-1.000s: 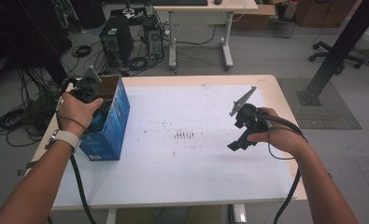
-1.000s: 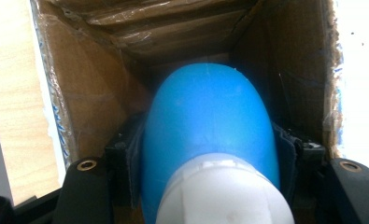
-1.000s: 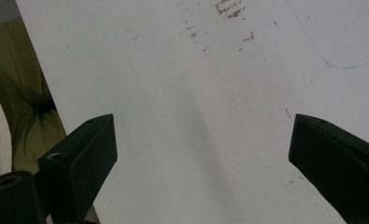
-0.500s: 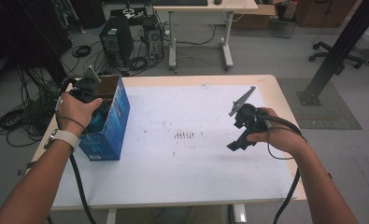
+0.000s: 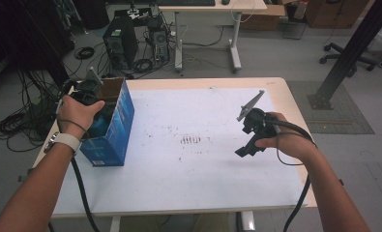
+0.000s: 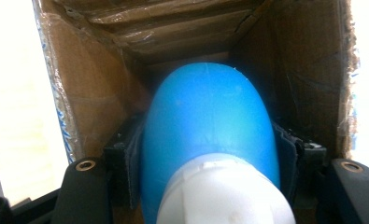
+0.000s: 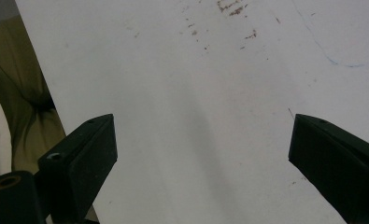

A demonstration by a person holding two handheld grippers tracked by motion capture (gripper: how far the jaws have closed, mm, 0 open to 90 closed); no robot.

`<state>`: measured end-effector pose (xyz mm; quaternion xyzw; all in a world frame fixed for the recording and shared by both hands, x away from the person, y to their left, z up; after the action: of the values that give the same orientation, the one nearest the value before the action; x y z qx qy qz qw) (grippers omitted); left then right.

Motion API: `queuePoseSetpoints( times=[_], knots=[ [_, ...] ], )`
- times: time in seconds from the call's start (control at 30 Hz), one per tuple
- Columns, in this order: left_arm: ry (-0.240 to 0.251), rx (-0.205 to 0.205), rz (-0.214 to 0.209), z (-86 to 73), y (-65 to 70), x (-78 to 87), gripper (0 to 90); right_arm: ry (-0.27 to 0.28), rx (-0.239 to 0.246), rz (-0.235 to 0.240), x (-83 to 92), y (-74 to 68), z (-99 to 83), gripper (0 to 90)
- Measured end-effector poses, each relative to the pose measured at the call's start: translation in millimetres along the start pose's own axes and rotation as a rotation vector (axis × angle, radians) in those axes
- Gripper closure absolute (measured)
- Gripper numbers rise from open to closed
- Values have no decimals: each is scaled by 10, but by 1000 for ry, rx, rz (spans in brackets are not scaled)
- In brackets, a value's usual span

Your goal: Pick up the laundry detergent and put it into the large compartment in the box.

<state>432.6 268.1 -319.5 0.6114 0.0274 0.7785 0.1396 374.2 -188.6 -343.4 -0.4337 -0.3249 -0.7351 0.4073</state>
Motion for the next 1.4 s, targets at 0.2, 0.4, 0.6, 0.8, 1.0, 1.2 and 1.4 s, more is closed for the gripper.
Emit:
queuePoseSetpoints(
  times=[0.2, 0.4, 0.6, 0.8, 1.0, 1.2, 1.4],
  knots=[
    [7, 3, -9, -2, -31, 3, 353, 0, 2, 1, -8, -3, 15, 82],
    [2, 3, -6, -4, -49, -1, 337, -3, 2, 4, -22, -11, 20, 82],
    [5, 3, -8, -1, -54, -7, 325, -5, 4, 3, -18, -9, 15, 82],
    [6, 1, -9, 3, -40, -21, 271, -6, 0, 1, -15, -10, 5, 82],
    [3, -6, -13, 3, -28, -23, 242, -5, 0, 1, -8, -14, 3, 82],
    [1, -11, -18, -2, -23, -14, 234, -4, 0, 2, -6, -21, 4, 82],
    [-4, -17, -26, -10, -17, -4, 231, -3, 1, 2, -7, -28, 15, 82]
  ],
)
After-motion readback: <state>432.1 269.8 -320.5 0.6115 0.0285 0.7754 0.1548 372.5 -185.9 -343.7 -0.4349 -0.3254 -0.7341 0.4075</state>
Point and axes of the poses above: each handheld gripper's, and its own axes: x roughly backward along the jaws, z roughly out of its top, y roughly to its right, the point moved 4 cm from there along -x, roughly forward along the jaws, and after that the axes turned 12 degrees about -z, right-handed, at the moved point
